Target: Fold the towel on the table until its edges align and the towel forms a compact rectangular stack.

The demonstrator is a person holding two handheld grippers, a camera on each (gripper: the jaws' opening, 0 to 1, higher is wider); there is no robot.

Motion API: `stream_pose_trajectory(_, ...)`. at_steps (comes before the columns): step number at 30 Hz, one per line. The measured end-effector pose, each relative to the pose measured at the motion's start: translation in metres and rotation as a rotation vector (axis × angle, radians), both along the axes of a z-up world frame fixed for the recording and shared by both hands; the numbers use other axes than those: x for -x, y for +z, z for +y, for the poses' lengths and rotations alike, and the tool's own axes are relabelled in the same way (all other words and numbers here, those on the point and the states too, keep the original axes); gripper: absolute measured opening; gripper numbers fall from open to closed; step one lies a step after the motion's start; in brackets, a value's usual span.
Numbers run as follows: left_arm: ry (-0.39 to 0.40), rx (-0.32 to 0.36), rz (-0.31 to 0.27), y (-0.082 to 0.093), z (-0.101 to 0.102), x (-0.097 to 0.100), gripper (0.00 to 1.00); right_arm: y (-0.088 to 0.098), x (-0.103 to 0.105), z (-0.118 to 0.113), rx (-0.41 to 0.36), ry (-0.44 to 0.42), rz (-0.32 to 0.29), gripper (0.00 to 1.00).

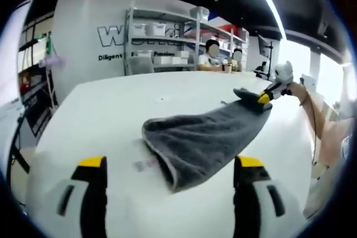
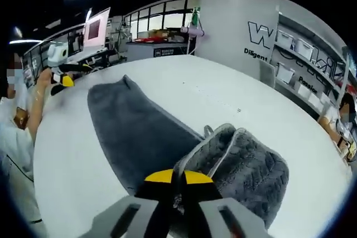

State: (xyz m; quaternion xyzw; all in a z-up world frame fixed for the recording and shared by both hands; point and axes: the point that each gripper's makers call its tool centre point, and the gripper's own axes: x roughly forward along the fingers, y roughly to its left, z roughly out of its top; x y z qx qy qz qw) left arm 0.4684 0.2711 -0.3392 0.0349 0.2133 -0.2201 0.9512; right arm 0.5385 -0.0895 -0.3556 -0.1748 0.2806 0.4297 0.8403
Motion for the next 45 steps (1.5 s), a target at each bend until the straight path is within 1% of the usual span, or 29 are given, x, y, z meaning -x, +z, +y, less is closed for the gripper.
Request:
stream_pose_trajectory(1, -0.001, -0.002, 0.0, 0.0, 0.0, 0.0, 0.99, 0.0, 0.001, 0.005, -0.001, 0.011, 0.003, 0.04)
stream_pose_trajectory(6, 0.001, 0.001, -0.001, 0.001, 0.003, 0.0, 0.99, 0.003, 0.011, 0.042, -0.031, 0.084, 0.015, 0.04)
stream_pose_trajectory(10, 0.005, 0.008, 0.001, 0.0, 0.005, -0.001, 0.99, 0.005, 0.012, 0.069, -0.036, 0.123, 0.011, 0.04)
stream_pose_trajectory(17, 0.006, 0.014, -0.01, 0.003, 0.006, 0.001, 0.99, 0.015, 0.03, 0.112, -0.083, 0.207, 0.019, 0.04)
stream_pose_trajectory(23, 0.019, 0.012, -0.014, 0.004, 0.01, 0.0, 0.99, 0.028, 0.047, 0.156, -0.106, 0.282, -0.005, 0.04)
stream_pose_trajectory(25, 0.019, 0.014, -0.013, 0.004, 0.011, 0.0, 0.99, 0.032, 0.05, 0.167, -0.112, 0.297, -0.016, 0.04)
stream_pose_trajectory(31, 0.018, 0.009, -0.007, 0.003, 0.011, -0.001, 0.99, 0.049, 0.053, 0.202, -0.167, 0.337, -0.027, 0.04)
stream_pose_trajectory(34, 0.018, 0.006, -0.006, 0.003, 0.011, 0.0, 0.99, 0.055, 0.055, 0.217, -0.178, 0.359, -0.037, 0.04)
stream_pose_trajectory(38, 0.022, 0.007, -0.008, 0.003, 0.013, -0.001, 0.99, 0.062, 0.049, 0.236, -0.187, 0.361, -0.049, 0.04)
stream_pose_trajectory(40, 0.022, 0.005, -0.008, 0.003, 0.014, -0.001, 0.99, 0.068, 0.048, 0.25, -0.213, 0.368, -0.053, 0.04)
stream_pose_trajectory(45, 0.021, 0.011, -0.009, 0.004, 0.014, 0.0, 0.99, 0.078, 0.053, 0.275, -0.236, 0.396, -0.064, 0.04)
